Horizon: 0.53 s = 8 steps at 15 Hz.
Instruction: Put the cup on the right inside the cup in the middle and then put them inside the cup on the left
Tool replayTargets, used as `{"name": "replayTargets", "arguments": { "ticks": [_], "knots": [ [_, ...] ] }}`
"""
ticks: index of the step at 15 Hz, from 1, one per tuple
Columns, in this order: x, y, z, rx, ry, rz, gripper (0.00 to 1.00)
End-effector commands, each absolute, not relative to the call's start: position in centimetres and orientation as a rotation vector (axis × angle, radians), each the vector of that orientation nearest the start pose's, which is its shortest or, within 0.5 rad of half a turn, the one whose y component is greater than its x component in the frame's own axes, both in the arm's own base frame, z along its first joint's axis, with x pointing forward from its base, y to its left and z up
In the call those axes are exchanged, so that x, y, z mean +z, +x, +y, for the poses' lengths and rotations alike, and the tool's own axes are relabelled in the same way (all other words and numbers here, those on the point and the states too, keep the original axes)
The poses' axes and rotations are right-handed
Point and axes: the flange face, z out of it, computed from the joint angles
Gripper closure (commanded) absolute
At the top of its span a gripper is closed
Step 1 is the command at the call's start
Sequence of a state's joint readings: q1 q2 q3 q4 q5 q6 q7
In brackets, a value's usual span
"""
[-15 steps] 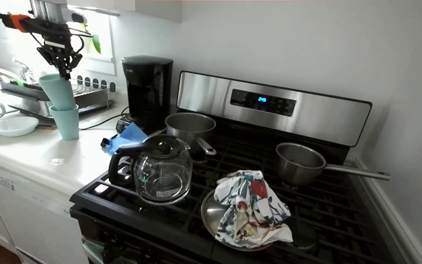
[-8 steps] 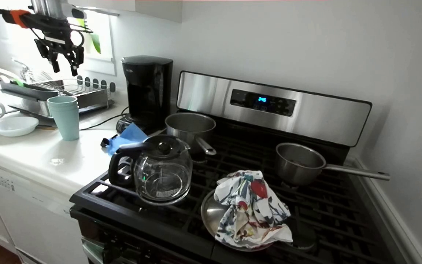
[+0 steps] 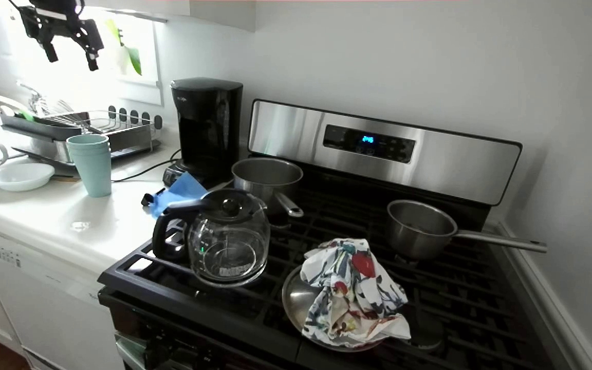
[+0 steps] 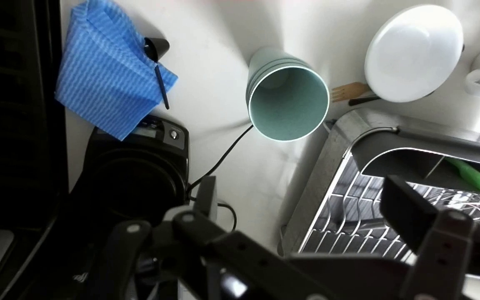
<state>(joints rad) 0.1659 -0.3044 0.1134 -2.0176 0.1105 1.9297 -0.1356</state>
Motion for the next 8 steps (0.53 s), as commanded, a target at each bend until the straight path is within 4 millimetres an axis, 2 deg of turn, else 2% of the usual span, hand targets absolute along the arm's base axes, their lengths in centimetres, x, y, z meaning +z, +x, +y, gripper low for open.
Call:
{"name": "replayTargets", "arguments": {
  "ticks": [1,2,3,5,8],
  "knots": [
    [63.1,43.2,13.3,-0.394,-3.034,-0.529,0.0],
    [63.7,42.9,13.0,-0.413,-3.045,-0.519,0.0],
    [63.1,44.3,13.8,-0.391,-3.007,-0.555,0.0],
    [64.0,43.5,13.3,-0.419,-3.017,-0.545,0.0],
    [63.8,43.4,13.2,-0.414,-3.021,-0.541,0.0]
  ]
}}
